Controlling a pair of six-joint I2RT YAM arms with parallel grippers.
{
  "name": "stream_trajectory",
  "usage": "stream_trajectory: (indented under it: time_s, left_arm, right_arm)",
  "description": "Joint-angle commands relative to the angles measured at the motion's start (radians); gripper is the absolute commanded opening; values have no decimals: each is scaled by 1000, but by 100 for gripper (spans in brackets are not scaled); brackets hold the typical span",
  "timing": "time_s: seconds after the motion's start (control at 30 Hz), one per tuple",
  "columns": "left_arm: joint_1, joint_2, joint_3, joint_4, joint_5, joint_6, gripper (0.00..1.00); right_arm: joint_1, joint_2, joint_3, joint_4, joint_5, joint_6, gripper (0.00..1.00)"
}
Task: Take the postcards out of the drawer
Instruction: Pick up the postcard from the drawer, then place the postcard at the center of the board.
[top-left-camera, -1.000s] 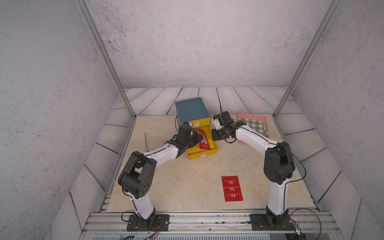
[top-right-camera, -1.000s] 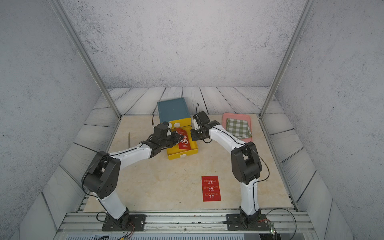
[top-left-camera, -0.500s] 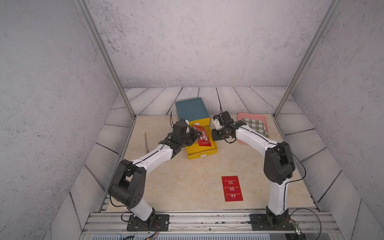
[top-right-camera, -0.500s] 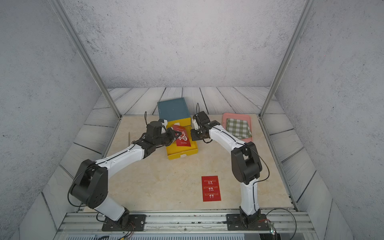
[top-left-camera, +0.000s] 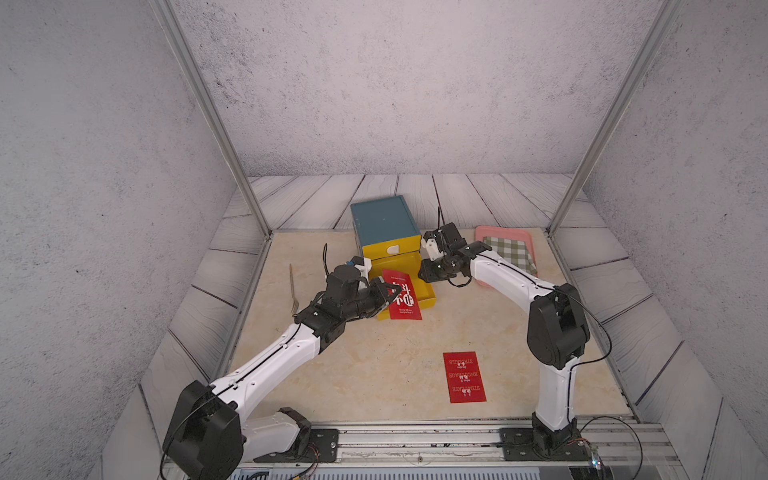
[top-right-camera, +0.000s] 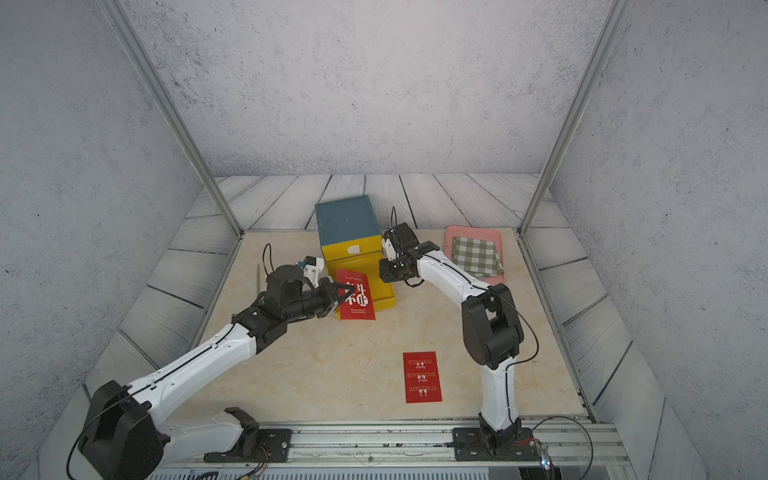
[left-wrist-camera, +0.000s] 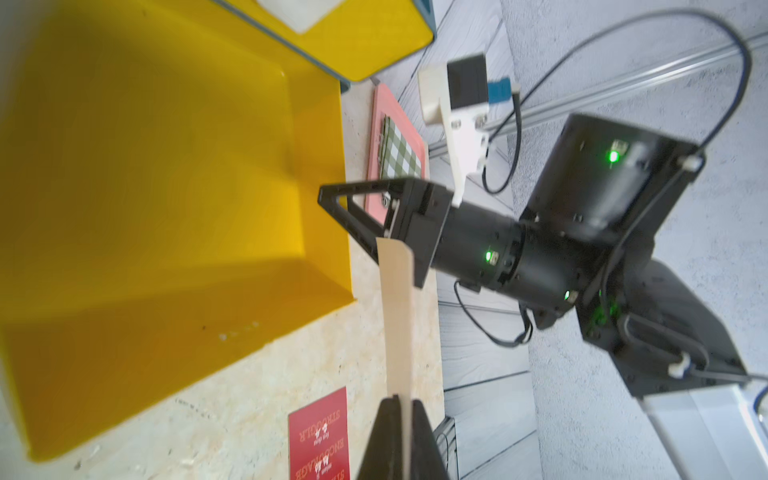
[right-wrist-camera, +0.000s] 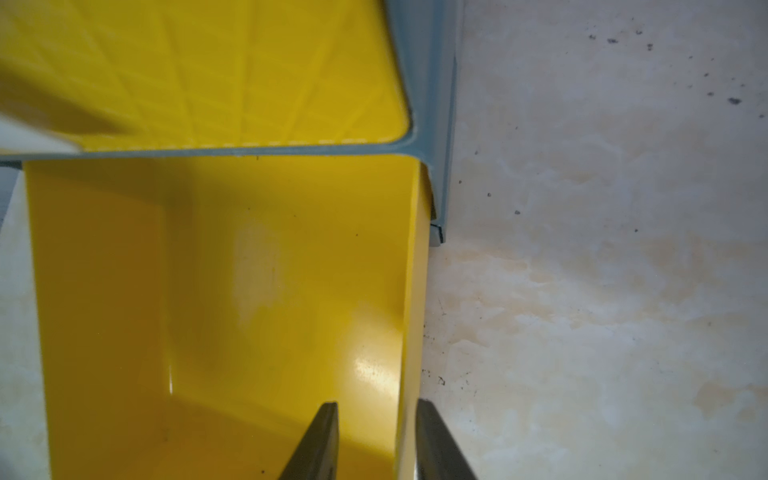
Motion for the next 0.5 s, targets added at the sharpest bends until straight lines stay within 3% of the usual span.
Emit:
stream_trajectory:
  time_s: [0.0,0.23,0.47]
  left_arm:
    - [-49,-81,-77,-62,-34,-22,0]
    - [-176,-223,-223,-111,-107,-68,0]
    - [-275,-214,-337,-62,-135,-97,0]
  right_arm:
    - [5,-40,-3,-31,-3,-8,43]
    - [2,-183,-67,-84,46,-37,51]
    - [-37,-414,-290,-66,89,-16,57]
